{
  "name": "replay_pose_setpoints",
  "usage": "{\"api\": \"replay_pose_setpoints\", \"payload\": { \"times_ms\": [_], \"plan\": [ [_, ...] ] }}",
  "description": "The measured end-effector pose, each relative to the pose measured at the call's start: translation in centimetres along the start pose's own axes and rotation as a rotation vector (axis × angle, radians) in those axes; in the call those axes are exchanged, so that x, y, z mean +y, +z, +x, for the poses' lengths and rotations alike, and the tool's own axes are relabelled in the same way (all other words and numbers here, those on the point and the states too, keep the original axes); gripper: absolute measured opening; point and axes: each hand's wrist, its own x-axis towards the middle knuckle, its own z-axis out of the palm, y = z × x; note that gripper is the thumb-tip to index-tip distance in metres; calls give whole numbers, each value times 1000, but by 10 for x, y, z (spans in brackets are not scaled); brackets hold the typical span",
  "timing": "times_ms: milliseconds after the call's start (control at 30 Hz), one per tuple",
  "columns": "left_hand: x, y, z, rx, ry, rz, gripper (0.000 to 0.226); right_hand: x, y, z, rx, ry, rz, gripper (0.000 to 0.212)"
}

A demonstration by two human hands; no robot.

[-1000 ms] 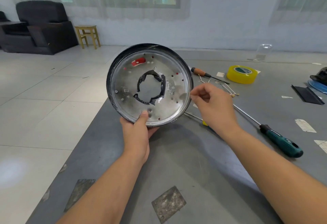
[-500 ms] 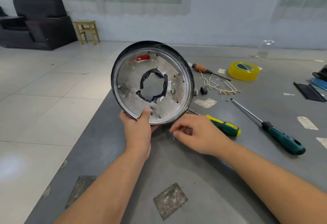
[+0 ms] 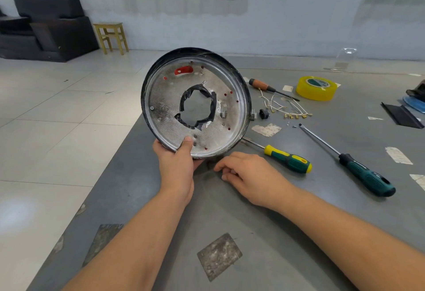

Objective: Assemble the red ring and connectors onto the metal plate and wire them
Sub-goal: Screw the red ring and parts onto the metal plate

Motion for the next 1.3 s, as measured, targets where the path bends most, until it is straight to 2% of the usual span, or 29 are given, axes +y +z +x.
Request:
{"api": "replay_pose_setpoints", "payload": {
  "times_ms": [200, 533, 867, 1033, 1133, 1233, 1300],
  "plan": [
    [0, -2, 2, -3, 0, -14, 43, -1, -7, 0, -39, 6, 59, 25],
    [-1, -3, 4, 4, -4, -25, 43, 3, -15, 1, -25, 220, 111, 10],
    [0, -2, 2, 9, -10, -24, 45, -4, -19, 2, -146, 163, -46, 11],
    [0, -2, 3, 9, -12, -25, 45, 0, -28, 2, -209, 179, 12, 9],
    [0, -2, 3, 2, -11, -24, 44, 0, -30, 2, -245, 127, -25, 11],
    [0, -2, 3, 0, -11, -30, 43, -1, -24, 2, -196, 46, -85, 16],
    [0, -2, 2, -3, -9, -36, 42, -1, -20, 2, -100, 29, -11, 17]
  ]
}}
